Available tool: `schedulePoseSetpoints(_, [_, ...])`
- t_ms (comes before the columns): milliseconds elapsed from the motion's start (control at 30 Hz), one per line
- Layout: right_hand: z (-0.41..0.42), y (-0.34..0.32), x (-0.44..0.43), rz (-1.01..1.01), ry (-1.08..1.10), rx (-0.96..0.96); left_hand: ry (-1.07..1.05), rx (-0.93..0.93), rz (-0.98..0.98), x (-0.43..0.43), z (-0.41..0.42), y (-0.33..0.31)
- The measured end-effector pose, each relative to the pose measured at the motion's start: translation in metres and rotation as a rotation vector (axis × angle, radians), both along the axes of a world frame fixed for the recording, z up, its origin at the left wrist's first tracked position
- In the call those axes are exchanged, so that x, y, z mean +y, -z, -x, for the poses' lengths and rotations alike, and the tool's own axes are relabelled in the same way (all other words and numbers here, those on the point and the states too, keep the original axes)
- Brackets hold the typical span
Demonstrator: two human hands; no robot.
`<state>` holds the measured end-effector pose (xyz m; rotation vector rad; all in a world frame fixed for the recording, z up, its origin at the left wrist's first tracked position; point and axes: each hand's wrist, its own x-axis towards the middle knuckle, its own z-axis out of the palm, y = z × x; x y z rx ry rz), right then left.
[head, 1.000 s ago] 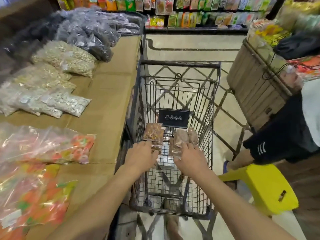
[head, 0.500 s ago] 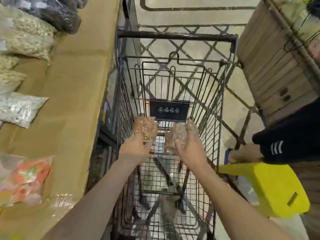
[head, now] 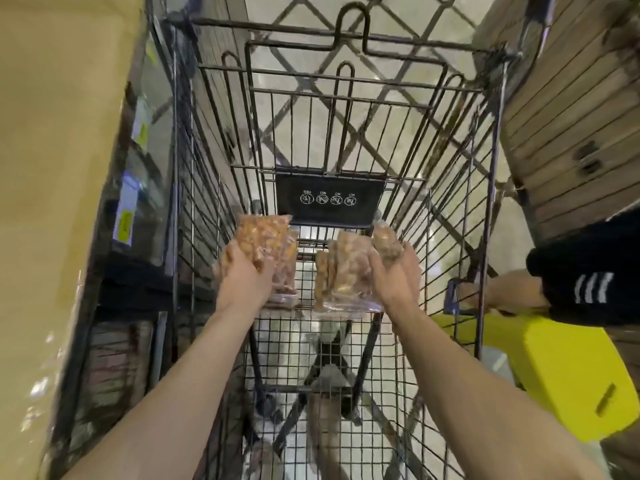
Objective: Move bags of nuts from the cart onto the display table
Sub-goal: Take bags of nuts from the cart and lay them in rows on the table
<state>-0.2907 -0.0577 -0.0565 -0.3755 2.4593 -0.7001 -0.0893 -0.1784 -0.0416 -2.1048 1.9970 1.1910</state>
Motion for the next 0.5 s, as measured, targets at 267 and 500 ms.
schedulePoseSetpoints(267, [0.029, 0.052, -0.019, -0.113, 0.028, 0.009, -0.076, -0.037, -0.060, -0.018, 0.014, 0.035])
schedulePoseSetpoints(500, [0.038, 0.074, -0.028, -0.176, 0.001, 0.031, -0.050, -0.116, -0.097, -0.027, 0.023, 0.054])
